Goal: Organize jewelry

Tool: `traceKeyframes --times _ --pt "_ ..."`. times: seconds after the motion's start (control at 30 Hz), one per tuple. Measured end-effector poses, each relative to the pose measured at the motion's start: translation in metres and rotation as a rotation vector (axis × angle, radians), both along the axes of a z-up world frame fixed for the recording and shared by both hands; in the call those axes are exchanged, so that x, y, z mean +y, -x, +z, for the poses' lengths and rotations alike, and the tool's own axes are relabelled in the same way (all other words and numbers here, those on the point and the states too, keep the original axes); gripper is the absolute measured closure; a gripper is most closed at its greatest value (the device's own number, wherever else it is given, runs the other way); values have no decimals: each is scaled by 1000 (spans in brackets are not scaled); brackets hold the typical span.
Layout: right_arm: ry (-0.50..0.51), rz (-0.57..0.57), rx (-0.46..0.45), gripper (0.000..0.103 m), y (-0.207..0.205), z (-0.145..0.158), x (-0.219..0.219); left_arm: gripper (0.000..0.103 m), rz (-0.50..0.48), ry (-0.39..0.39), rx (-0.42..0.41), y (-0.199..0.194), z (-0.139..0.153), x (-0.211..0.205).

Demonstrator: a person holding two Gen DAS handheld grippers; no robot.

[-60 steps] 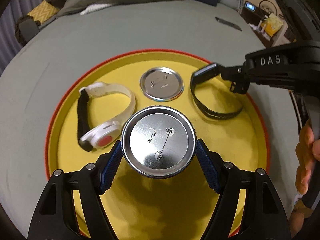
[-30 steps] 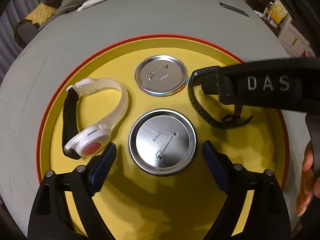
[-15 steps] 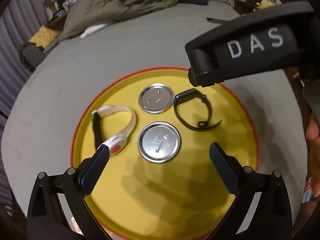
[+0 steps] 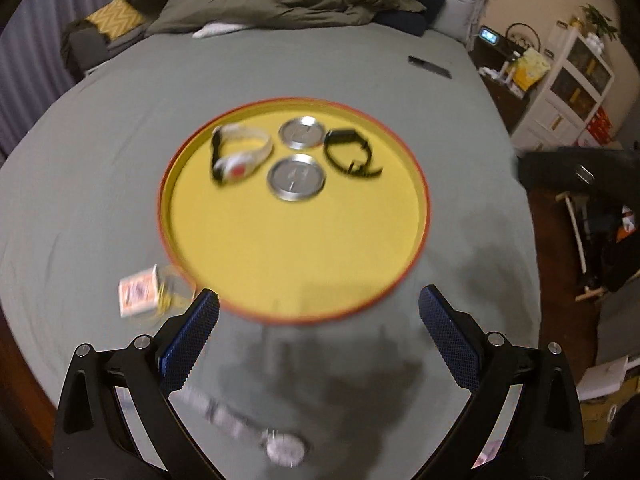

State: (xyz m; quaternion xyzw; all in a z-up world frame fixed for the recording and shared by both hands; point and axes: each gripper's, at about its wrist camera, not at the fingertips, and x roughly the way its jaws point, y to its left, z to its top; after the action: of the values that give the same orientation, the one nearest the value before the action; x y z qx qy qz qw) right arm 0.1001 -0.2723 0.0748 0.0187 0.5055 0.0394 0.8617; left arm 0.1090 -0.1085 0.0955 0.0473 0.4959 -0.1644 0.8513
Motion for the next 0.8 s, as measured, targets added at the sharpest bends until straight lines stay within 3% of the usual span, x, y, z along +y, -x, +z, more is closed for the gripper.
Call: traceKeyframes --times 0.2,0.33,0.8 --pt "22 20 14 16 66 -21 11 5 18 -40 6 51 -21 14" --pt "-1 30 47 16 98 -50 14 5 35 -36 35 74 -42 22" --pt "-52 40 242 16 152 -150 27 5 78 -53 127 98 -104 38"
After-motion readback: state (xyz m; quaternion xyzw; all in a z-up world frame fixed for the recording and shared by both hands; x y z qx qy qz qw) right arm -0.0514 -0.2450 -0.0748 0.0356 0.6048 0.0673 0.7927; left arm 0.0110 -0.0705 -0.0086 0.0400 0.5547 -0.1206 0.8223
